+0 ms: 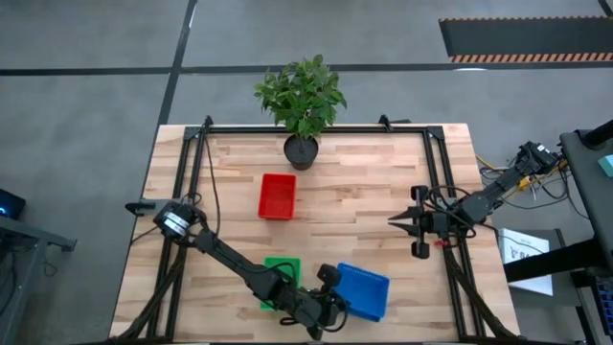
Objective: Stack baskets by color
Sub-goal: Stack the right blue basket on top of the left blue baskets
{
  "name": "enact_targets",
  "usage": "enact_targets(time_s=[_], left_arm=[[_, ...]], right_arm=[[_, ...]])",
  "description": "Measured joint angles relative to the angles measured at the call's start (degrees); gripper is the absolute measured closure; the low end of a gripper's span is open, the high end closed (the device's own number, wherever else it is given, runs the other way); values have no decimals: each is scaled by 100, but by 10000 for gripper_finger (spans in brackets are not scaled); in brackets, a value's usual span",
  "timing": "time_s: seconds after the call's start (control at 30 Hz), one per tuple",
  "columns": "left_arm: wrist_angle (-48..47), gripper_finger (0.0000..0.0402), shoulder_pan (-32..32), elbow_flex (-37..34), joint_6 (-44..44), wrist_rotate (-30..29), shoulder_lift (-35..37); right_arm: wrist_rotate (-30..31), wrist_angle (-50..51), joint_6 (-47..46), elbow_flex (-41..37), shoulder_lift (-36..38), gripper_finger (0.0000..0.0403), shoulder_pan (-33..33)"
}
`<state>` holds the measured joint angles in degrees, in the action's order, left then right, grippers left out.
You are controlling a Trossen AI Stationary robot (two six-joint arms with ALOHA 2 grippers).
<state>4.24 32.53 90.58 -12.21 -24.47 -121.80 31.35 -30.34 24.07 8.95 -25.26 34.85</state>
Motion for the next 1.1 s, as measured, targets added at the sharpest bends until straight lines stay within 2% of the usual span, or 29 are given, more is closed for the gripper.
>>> enact_targets(time_s=[0.2, 0.33, 0.73, 0.9, 1.1], left_arm=[[431, 353, -30, -298, 135, 116, 1], [436, 337, -70, -301, 291, 323, 2], [260, 298, -42, -307, 285, 289, 203], [340, 295, -42, -305, 116, 277, 254], [-167, 295, -136, -305, 825, 615, 249]], right_arm=[[28, -24, 12, 0, 0, 371, 0], [28, -25, 8, 0, 0, 371, 0], [26, -5, -78, 0, 0, 371, -1], [26, 6, -93, 0, 0, 371, -1], [26, 5, -93, 0, 0, 371, 0]])
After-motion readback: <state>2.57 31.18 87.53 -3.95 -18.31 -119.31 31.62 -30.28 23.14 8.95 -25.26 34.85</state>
